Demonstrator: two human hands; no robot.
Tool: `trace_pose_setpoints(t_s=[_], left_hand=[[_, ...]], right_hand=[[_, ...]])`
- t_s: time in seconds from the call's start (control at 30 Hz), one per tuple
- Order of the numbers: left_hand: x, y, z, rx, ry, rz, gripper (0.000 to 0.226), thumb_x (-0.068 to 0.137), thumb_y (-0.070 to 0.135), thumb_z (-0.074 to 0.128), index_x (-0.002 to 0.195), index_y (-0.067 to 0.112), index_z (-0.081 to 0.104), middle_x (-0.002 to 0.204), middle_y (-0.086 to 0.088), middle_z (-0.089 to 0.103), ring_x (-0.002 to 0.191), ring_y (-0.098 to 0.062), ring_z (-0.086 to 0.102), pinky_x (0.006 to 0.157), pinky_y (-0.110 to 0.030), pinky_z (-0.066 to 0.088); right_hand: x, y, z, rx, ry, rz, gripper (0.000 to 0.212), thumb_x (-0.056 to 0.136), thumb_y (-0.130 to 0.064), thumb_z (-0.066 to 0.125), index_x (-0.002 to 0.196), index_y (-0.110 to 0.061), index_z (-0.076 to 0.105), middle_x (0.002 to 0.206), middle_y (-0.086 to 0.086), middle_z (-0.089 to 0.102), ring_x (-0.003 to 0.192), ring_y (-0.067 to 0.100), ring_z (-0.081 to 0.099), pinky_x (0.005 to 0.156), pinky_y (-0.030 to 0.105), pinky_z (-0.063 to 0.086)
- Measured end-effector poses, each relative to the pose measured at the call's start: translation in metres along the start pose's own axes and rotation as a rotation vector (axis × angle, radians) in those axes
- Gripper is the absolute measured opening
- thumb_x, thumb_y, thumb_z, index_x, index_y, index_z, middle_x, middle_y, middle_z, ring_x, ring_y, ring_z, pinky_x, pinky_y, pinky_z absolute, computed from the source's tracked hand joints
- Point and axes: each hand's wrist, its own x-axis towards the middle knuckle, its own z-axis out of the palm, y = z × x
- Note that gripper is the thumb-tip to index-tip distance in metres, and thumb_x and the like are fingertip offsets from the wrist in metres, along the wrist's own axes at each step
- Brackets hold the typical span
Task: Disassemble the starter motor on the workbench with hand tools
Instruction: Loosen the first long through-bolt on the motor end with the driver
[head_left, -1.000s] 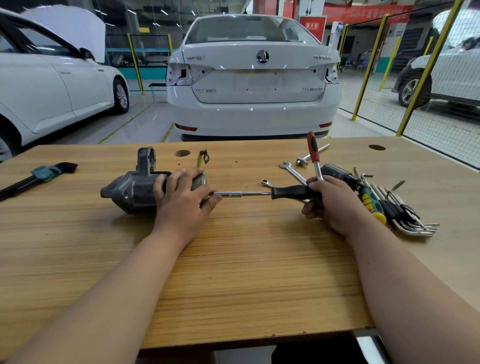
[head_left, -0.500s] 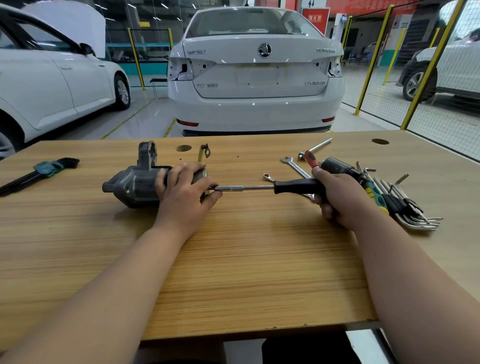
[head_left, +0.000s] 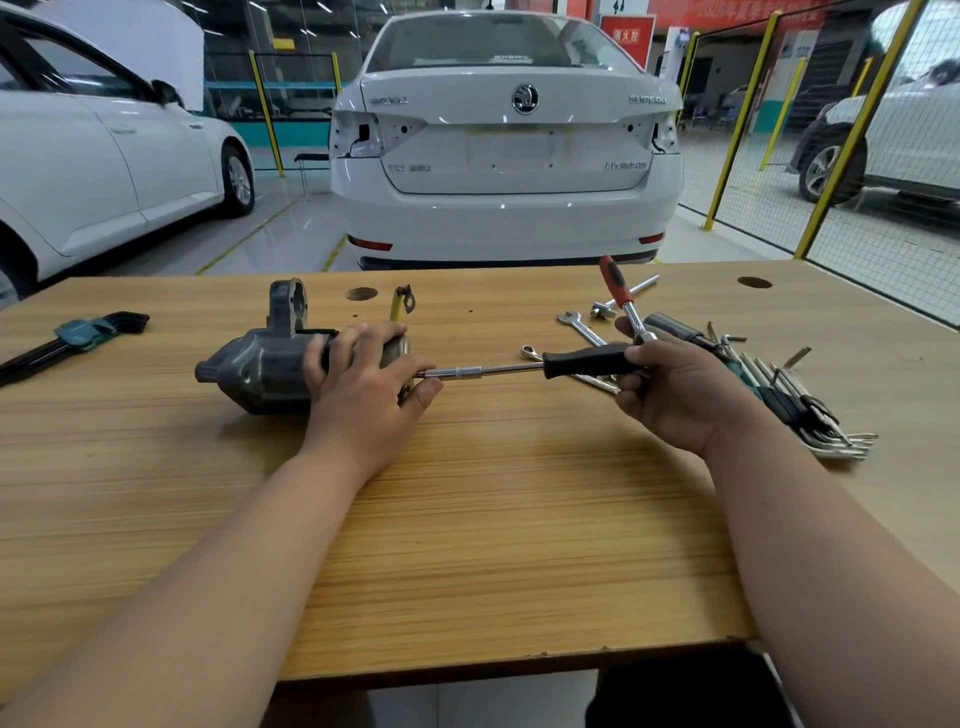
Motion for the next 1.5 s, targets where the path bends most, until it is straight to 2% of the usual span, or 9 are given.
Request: trace_pose_setpoints(t_s=[0.1,0.27,0.47,0.8,1.07,1.23,1.33,1.4,1.5], left_hand=[[0.0,0.0,0.0,0.001,0.004,0.002,0.029,0.093,0.048,0.048,0.107,0.034,0.069,0.14,-0.001,0.042,0.135,-0.027,0.022,0.109,-0.041,-0.003],[0.0,0.001,0.0,-0.017,0.022,0.001,0.024,0.09,0.043,0.057,0.104,0.029,0.071,0.139,-0.003,0.045,0.133,-0.029,0.024,0.11,-0.045,0.001],[0.001,0.0,0.001,-0.017,0.03,0.007,0.023,0.088,0.04,0.062,0.102,0.026,0.072,0.139,-0.004,0.044,0.132,-0.028,0.025,0.11,-0.048,0.004],[0.001,0.0,0.0,0.029,-0.007,-0.006,0.044,0.084,0.055,0.059,0.122,0.033,0.058,0.14,0.002,0.04,0.135,-0.024,0.021,0.11,-0.04,-0.002],[0.001,0.0,0.001,0.022,-0.002,0.007,0.031,0.091,0.052,0.048,0.11,0.035,0.066,0.14,0.0,0.041,0.135,-0.026,0.021,0.109,-0.042,-0.002],[0.001,0.0,0.0,0.029,-0.019,0.006,0.028,0.093,0.047,0.047,0.106,0.033,0.067,0.141,-0.001,0.039,0.135,-0.029,0.021,0.11,-0.047,0.001],[0.0,0.0,0.0,0.025,-0.026,0.0,0.028,0.092,0.047,0.048,0.107,0.033,0.067,0.141,-0.001,0.039,0.135,-0.028,0.021,0.11,-0.048,0.001],[0.0,0.0,-0.001,0.015,-0.027,0.001,0.027,0.091,0.046,0.049,0.106,0.033,0.067,0.14,-0.001,0.04,0.135,-0.029,0.022,0.11,-0.05,0.003],[0.0,0.0,-0.001,0.0,-0.009,0.002,0.022,0.091,0.043,0.054,0.104,0.032,0.069,0.137,-0.002,0.044,0.134,-0.029,0.026,0.11,-0.049,0.004]], right_hand=[[-0.001,0.003,0.002,0.054,-0.018,-0.003,0.027,0.094,-0.004,0.045,0.111,-0.018,0.061,0.087,0.006,0.053,0.051,0.01,0.049,0.05,0.023,0.047],[0.0,0.003,0.01,-0.311,0.12,-0.022,0.019,0.102,-0.032,0.051,0.116,-0.022,0.058,0.094,0.013,0.062,0.048,0.015,0.056,0.049,0.031,0.052],[0.002,0.005,0.005,-0.804,0.274,-0.104,0.036,0.098,-0.056,0.041,0.098,-0.027,0.063,0.051,-0.005,0.061,0.038,0.012,0.049,0.042,0.026,0.043],[0.002,0.003,0.008,-0.278,0.148,-0.017,0.009,0.098,-0.017,0.06,0.107,-0.017,0.061,0.086,0.008,0.058,0.055,0.013,0.051,0.052,0.027,0.05],[0.001,0.004,0.008,0.0,0.054,-0.007,0.024,0.095,-0.001,0.048,0.11,-0.017,0.06,0.102,0.01,0.058,0.081,0.019,0.057,0.068,0.031,0.05],[0.002,0.011,0.012,-0.576,0.248,-0.154,0.024,0.099,-0.036,0.056,0.116,-0.019,0.056,0.1,0.011,0.068,0.069,0.019,0.071,0.057,0.027,0.056],[0.004,0.01,0.008,-0.789,0.33,-0.163,0.036,0.1,-0.054,0.043,0.107,-0.022,0.059,0.068,0.0,0.069,0.044,0.009,0.06,0.044,0.025,0.048],[0.006,0.01,0.006,-0.88,0.374,-0.16,0.043,0.099,-0.058,0.04,0.094,-0.023,0.063,0.05,-0.005,0.061,0.036,0.006,0.052,0.042,0.025,0.041],[0.008,0.011,0.006,-0.807,0.36,-0.172,0.037,0.098,-0.053,0.048,0.094,-0.022,0.066,0.055,-0.001,0.057,0.041,0.011,0.049,0.043,0.026,0.038]])
